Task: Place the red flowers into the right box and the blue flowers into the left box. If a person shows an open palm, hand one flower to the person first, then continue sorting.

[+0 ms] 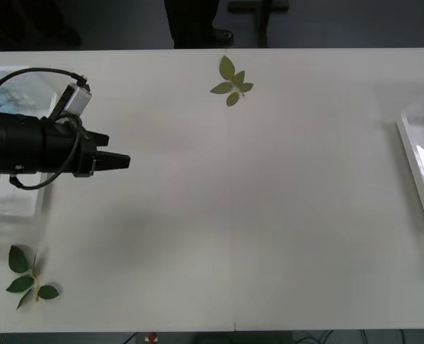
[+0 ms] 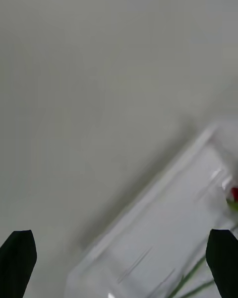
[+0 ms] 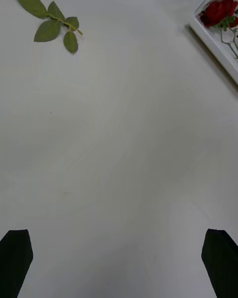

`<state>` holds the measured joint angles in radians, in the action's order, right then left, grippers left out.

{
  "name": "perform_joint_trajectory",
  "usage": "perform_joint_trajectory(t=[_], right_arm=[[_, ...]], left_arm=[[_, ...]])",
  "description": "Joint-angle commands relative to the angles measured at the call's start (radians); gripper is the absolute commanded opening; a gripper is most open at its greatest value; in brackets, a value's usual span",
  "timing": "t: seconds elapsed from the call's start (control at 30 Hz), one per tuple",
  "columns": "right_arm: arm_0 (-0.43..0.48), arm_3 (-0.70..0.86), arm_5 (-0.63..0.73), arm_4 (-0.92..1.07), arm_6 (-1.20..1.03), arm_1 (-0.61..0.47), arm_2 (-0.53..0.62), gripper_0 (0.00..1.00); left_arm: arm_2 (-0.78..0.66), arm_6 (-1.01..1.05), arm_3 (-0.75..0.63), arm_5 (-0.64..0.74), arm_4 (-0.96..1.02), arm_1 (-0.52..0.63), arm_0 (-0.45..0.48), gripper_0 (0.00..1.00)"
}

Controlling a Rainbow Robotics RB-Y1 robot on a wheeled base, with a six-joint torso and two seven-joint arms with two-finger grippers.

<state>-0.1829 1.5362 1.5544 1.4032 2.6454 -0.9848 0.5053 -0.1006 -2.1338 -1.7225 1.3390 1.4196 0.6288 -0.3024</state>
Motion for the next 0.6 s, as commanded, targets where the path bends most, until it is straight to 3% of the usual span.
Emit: perform_joint_trajectory(t=[0.03, 0.27, 0.6], right_arm=[[-0.020, 0.122, -0.004, 0.043, 0.060, 0.083, 0.022, 1.00], [-0.050, 0.193, -0.002, 0.142, 0.060, 0.164, -0.030, 1.00], [-0.079, 0.193, -0.002, 0.201, 0.060, 0.172, -0.113, 1.00]], left_arm=[[-0.005, 0.103, -0.083, 0.025, -0.016, 0.005, -0.047, 1.00], [0.047, 0.207, -0.144, 0.025, -0.014, 0.005, -0.057, 1.00], [0.073, 0.120, -0.147, 0.023, -0.073, -0.021, -0.063, 1.00]])
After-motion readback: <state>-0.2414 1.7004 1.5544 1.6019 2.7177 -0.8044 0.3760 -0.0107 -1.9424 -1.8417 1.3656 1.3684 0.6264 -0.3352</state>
